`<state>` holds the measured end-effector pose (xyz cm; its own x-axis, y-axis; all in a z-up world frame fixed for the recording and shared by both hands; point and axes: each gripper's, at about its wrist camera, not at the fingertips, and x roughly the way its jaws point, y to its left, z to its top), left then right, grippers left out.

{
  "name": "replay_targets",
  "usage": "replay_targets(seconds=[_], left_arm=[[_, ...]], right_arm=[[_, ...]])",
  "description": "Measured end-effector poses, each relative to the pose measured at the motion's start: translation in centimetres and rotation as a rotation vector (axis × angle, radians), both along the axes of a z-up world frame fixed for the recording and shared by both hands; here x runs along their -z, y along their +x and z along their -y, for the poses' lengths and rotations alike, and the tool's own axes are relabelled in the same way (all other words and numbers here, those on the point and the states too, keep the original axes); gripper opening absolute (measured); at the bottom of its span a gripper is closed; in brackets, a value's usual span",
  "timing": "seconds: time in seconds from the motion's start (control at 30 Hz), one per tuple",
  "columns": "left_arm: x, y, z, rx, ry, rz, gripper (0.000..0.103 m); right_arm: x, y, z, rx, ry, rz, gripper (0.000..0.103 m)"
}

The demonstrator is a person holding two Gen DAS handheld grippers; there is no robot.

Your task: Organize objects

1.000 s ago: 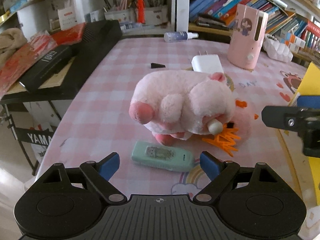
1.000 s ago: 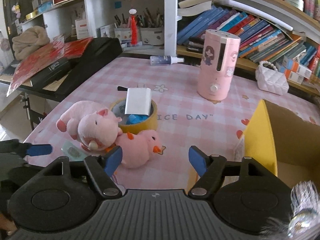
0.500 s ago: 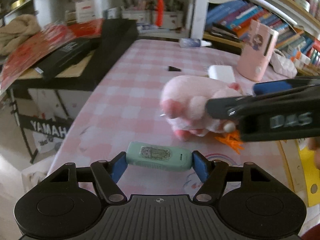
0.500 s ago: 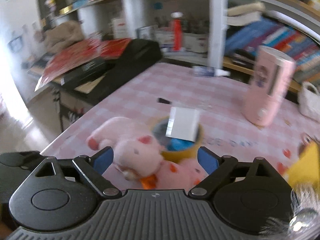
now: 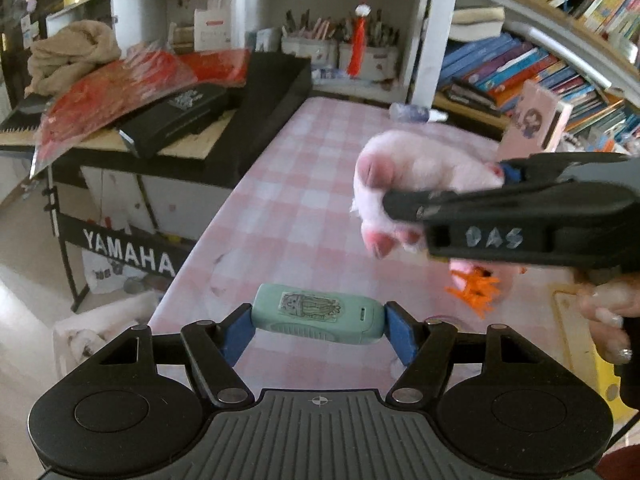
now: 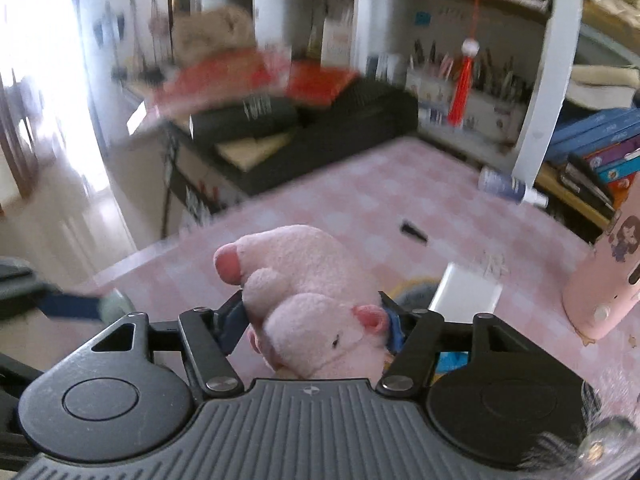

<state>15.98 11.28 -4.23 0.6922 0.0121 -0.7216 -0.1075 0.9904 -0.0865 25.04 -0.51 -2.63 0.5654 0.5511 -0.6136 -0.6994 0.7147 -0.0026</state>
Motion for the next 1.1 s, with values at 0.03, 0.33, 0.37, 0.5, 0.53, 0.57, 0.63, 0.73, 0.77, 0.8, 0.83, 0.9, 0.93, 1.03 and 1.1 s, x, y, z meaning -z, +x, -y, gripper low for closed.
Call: replay_targets(seconds=[0.03,0.33,0.37,0.5,0.53,0.57,0.63,0.73,0.77,0.8,0.83,0.9,0.93,1.03,1.1], left_arm=[[-0.3,-0.2,0.1,0.007,-0.003,0.010,0.070],[-3.0,-2.4,1.5,0.107,-0.028,0.095,0.070],[-3.2,-2.7,1.6,0.118,-0.031,0.103,0.070],[-3.6,-4.4,2.0,0.163,-0.043,0.124,0.070],[-3.6,-4.9,2.2,0.177,-0.046,0.125,0.070],[-3.5,-5.3,2.3,0.188,-0.047,0.124,0.070],[-3.4,-6.1,2.5,0.210,-0.052,0.119,0.070],[-3.3,-7.4,2.8,0.238,-0.054,0.120,0.070],[-3.3,-7.9,2.8,0.247,-0.053,0.121,0.070],[-3.4,-8.3,2.9,0.256,-0.052,0.123,0.070],[-3.4,-8.8,2.9,0.265,-0.051,0.125,0.070],[-3.5,-9.7,2.9,0.277,-0.051,0.125,0.070],[-3.4,-10.2,2.9,0.282,-0.051,0.124,0.070],[-3.3,-11.5,2.8,0.296,-0.053,0.116,0.070],[-3.4,-12.2,2.8,0.306,-0.052,0.112,0.070]], right_arm=[[-0.8,-0.4,0.4,0.017,0.020,0.013,0.063],[-4.4,-4.1,5.8,0.264,0.095,0.023,0.063],[-4.5,-4.6,6.4,0.288,0.092,0.024,0.063],[-4.3,-7.3,8.3,0.375,0.063,0.014,0.063],[-4.1,-8.0,8.6,0.392,0.057,0.009,0.063],[-4.0,-8.8,8.9,0.408,0.053,0.003,0.063],[-3.5,-10.2,9.4,0.441,0.041,-0.013,0.063],[-2.6,-12.3,9.8,0.482,0.023,-0.053,0.063],[-2.3,-12.9,9.9,0.491,0.017,-0.066,0.063],[-2.2,-13.5,9.9,0.498,0.012,-0.078,0.063],[-2.0,-14.0,9.9,0.506,0.010,-0.089,0.063],[-1.9,-15.1,9.8,0.516,0.011,-0.096,0.063],[-1.9,-15.6,9.8,0.520,0.010,-0.094,0.063],[-1.8,-17.4,9.6,0.528,0.008,-0.100,0.063],[-1.6,-18.5,9.6,0.534,0.004,-0.111,0.063]])
